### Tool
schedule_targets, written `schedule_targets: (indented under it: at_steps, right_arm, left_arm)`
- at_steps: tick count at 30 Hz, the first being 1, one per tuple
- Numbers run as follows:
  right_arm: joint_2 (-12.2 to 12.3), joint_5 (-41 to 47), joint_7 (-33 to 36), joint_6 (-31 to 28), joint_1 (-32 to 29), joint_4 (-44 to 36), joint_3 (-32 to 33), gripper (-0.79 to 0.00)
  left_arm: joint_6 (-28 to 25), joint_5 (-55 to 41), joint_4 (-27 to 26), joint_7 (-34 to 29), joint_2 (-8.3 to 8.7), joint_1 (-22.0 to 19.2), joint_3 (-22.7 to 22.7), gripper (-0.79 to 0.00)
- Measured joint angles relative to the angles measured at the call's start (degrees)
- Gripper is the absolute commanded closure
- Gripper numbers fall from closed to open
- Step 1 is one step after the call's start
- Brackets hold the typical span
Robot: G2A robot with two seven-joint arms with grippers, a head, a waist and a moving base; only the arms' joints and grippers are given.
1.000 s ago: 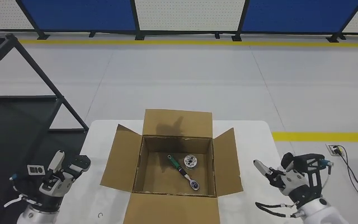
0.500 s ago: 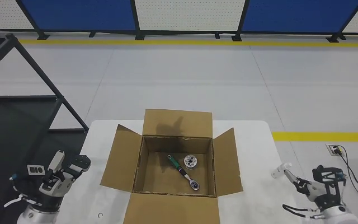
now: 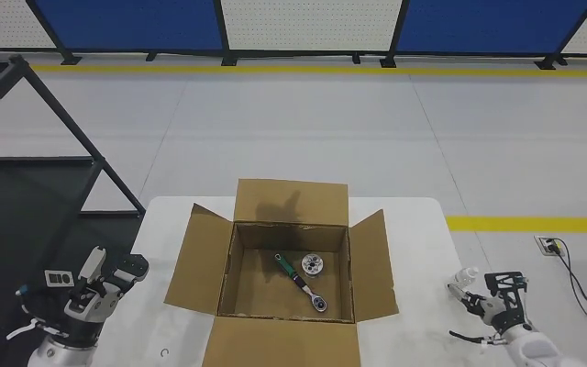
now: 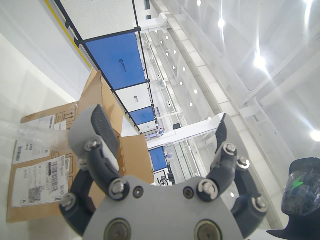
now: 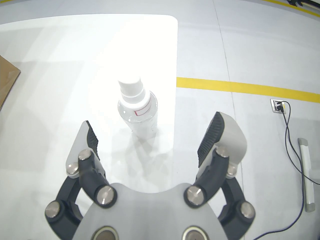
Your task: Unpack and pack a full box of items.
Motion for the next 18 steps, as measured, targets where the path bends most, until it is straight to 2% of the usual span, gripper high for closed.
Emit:
schedule_targets:
  at_steps: [5, 6, 7, 8, 11, 15, 18]
  right_arm:
    - [0.31, 0.47, -0.64, -0.67, 1.98, 3.20, -1.64, -0.585]
    - [0.35, 0.68, -0.92, -0.56, 2.21, 3.48, -1.82, -0.493]
    - [0.40, 0.95, -1.23, -0.28, 2.49, 3.76, -2.04, -0.443]
    - [0.44, 1.15, -1.38, -0.05, 2.67, 3.91, -2.19, -0.348]
    - [0.58, 1.69, -1.46, 0.90, 3.22, 4.18, -2.56, 0.000]
    - [0.78, 2.55, -1.90, 1.52, 2.98, 3.25, -2.66, 0.000]
    - [0.91, 3.94, -3.27, 1.74, 1.28, -0.35, -2.07, 0.000]
  left_arm:
    - [0.00, 0.00, 0.00, 0.00, 0.00, 0.00, 0.00, -0.785]
    - [0.00, 0.00, 0.00, 0.00, 0.00, 0.00, 0.00, -0.785]
    - [0.00, 0.00, 0.00, 0.00, 0.00, 0.00, 0.00, -0.785]
    - [0.00, 0.00, 0.00, 0.00, 0.00, 0.00, 0.00, -0.785]
    - [0.00, 0.00, 0.00, 0.00, 0.00, 0.00, 0.00, -0.785]
    - [0.00, 0.00, 0.00, 0.00, 0.00, 0.00, 0.00, -0.785]
    - [0.00, 0.00, 0.00, 0.00, 0.00, 0.00, 0.00, -0.785]
